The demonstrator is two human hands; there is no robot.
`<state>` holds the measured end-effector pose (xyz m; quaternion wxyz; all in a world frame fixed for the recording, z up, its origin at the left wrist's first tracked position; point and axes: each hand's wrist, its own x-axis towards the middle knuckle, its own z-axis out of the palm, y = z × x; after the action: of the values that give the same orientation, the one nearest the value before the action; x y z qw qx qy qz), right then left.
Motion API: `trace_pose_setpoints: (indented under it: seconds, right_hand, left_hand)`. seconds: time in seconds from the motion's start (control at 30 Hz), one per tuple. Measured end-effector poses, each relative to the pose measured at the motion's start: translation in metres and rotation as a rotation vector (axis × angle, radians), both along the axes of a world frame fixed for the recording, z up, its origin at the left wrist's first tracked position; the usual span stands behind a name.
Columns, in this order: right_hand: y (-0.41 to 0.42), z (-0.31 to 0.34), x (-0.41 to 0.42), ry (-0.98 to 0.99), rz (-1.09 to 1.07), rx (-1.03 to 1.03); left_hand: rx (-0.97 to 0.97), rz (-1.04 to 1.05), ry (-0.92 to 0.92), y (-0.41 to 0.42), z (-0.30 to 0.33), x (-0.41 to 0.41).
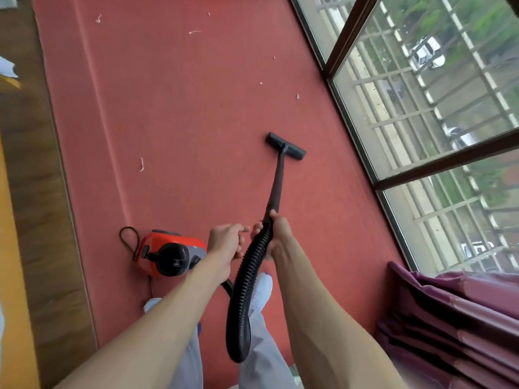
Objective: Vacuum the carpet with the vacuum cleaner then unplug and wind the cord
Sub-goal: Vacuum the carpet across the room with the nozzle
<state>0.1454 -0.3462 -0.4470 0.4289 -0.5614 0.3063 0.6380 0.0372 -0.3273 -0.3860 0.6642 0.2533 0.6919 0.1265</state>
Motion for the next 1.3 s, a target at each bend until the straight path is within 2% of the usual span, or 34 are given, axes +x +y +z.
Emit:
trace_pose_setpoints:
  seconds: [0.13,0.23,0.33,0.47,0.77,0.93,1.03,1.13,1.3]
  right_hand:
    - [0.004,0.007,0.003,0.023,-0.017,0.012]
    - [-0.036,0.020,-0.019,0.043,0.008,0.019]
    - [-0.088,0.045,-0.052,0.130,0.027,-0.062]
    - [-0.129,0.058,-0.069,0.191,0.081,-0.101]
    - [-0.063,0.020,0.014,-0.009,0.272,-0.083]
    - [-0.026,0.013,0.053,-0.145,0.403,-0.095]
    - [-0.012,0.026,0.042,-0.228,0.477,-0.091]
    - [-0.021,0.044,0.006,-0.203,0.550,-0.076]
    - [-0.060,0.063,-0.058,-0.154,0.860,-0.056]
  left_hand:
    - [0.023,-0.029,0.038,0.009,-0.009,0.002]
    - [0.030,-0.099,0.029,0.007,-0.012,0.008]
    - [0.053,-0.191,0.048,0.001,-0.014,0.011]
    - [0.052,-0.189,0.099,-0.001,-0.014,-0.002]
    - [0.021,-0.046,0.074,-0.006,0.004,-0.031]
    - [0.078,0.105,-0.003,-0.005,0.024,-0.062]
    - [0.066,0.201,-0.022,-0.011,0.028,-0.088]
    - [-0.003,0.294,-0.009,-0.023,0.029,-0.114]
    - [-0.036,0.337,0.014,-0.041,0.036,-0.148]
